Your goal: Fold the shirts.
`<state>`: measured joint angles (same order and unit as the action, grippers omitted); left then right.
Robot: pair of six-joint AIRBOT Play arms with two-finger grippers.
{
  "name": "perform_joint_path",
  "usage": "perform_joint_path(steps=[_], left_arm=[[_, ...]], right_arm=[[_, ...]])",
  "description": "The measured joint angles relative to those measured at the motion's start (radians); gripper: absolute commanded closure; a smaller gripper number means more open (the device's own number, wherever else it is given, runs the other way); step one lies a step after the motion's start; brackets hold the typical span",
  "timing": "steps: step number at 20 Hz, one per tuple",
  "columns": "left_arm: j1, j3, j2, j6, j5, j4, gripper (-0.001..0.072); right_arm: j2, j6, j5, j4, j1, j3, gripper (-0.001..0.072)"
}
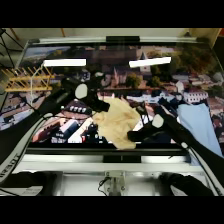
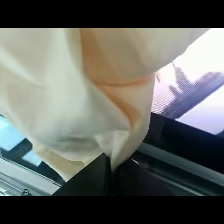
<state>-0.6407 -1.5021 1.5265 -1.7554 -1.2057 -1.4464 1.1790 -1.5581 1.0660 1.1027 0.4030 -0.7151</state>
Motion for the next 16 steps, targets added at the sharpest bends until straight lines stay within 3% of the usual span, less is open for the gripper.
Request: perform_joint_path(steps=[7,12,16], left_arm=[[-0.003,-0.307,-0.269,0.076,-0.009,-0.073,0.0672],[-0.048,-0.398,-0.488,0.064,-0.026,-0.079,0.0672],[-0.069,-0.373,-0.532,0.058,-0.102,-0.092,0.0672]], right_arm=[[-0.336,-0.012,0.105,0.526,0.002,-0.501,0.0659],[-0.560,-0.047,0.077,0.515,0.002,-0.729,0.0659],[-0.595,-0.069,0.283,0.475,0.002,-0.756,0.0659]])
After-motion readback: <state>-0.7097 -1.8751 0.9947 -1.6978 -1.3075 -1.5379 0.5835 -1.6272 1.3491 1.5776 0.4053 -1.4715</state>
